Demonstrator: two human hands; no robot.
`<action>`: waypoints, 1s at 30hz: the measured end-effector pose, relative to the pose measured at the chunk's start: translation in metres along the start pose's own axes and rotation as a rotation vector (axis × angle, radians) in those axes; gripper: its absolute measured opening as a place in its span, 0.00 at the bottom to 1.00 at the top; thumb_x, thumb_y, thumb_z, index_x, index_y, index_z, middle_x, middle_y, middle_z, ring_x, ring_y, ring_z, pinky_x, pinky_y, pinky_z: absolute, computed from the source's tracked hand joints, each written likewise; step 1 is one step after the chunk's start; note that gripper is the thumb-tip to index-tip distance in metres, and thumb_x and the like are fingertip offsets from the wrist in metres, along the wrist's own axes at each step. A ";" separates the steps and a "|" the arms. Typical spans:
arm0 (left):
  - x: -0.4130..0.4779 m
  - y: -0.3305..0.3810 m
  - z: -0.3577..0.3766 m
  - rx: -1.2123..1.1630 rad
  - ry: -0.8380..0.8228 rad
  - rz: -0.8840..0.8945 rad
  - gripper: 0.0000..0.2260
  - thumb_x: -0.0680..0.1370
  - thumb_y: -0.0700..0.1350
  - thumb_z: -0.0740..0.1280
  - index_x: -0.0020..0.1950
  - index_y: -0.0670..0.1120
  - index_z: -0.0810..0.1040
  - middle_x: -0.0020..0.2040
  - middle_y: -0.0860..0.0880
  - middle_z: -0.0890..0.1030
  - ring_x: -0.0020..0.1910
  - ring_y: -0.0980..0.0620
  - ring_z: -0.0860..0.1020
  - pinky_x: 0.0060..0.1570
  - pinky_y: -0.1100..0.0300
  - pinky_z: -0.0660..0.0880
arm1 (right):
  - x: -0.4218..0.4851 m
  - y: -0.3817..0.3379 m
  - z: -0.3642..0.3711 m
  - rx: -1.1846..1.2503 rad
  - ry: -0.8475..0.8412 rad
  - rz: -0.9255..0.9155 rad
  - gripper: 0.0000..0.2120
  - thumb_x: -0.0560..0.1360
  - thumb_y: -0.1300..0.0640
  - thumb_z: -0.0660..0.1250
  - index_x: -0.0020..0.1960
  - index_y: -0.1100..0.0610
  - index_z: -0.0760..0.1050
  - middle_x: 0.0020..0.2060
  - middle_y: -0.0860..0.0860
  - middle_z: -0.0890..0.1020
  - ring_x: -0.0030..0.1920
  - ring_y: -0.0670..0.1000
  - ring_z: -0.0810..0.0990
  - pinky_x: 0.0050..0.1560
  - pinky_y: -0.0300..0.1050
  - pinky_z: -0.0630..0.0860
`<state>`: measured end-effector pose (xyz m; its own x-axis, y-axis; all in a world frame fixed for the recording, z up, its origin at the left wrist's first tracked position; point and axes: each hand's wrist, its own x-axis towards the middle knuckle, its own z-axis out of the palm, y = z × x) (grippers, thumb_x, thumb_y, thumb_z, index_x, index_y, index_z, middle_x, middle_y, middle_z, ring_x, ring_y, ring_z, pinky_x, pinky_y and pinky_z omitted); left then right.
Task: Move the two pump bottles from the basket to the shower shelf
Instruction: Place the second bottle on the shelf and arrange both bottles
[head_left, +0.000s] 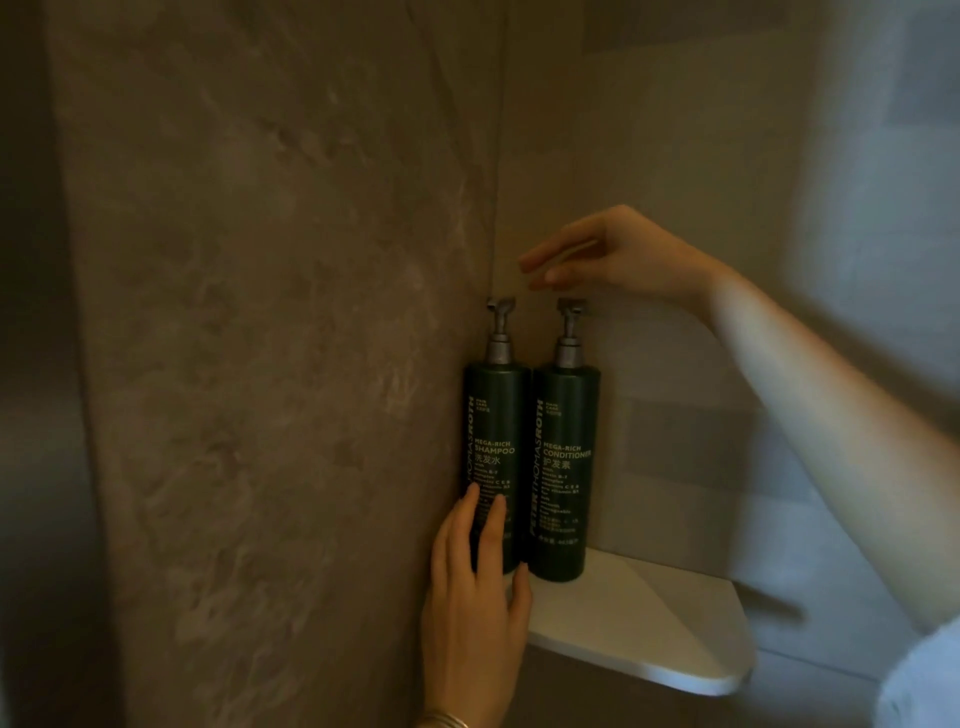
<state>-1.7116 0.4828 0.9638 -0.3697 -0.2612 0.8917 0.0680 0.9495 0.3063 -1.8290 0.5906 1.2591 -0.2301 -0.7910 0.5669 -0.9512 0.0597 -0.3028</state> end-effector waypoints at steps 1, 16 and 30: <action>-0.001 0.001 0.000 0.008 -0.005 0.020 0.35 0.65 0.44 0.74 0.70 0.48 0.65 0.69 0.47 0.66 0.65 0.50 0.66 0.56 0.54 0.69 | -0.006 0.005 -0.004 0.020 0.020 -0.004 0.12 0.72 0.63 0.69 0.54 0.53 0.79 0.45 0.50 0.85 0.48 0.43 0.82 0.52 0.33 0.75; -0.014 0.017 0.020 -0.021 -0.247 0.245 0.22 0.74 0.51 0.59 0.67 0.46 0.72 0.69 0.50 0.70 0.69 0.52 0.65 0.61 0.57 0.64 | -0.061 0.044 0.032 0.270 0.091 0.031 0.32 0.62 0.61 0.76 0.63 0.49 0.70 0.58 0.48 0.78 0.60 0.46 0.76 0.60 0.43 0.74; -0.017 0.019 0.017 0.037 -0.332 0.197 0.22 0.75 0.51 0.57 0.66 0.47 0.73 0.69 0.49 0.70 0.68 0.51 0.64 0.62 0.57 0.62 | -0.070 0.045 0.049 0.305 0.113 0.031 0.38 0.60 0.57 0.75 0.65 0.38 0.63 0.51 0.49 0.77 0.50 0.41 0.80 0.54 0.36 0.74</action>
<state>-1.7201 0.5086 0.9489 -0.6331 -0.0088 0.7740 0.1363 0.9830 0.1227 -1.8456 0.6188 1.1679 -0.2954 -0.7180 0.6302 -0.8417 -0.1164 -0.5272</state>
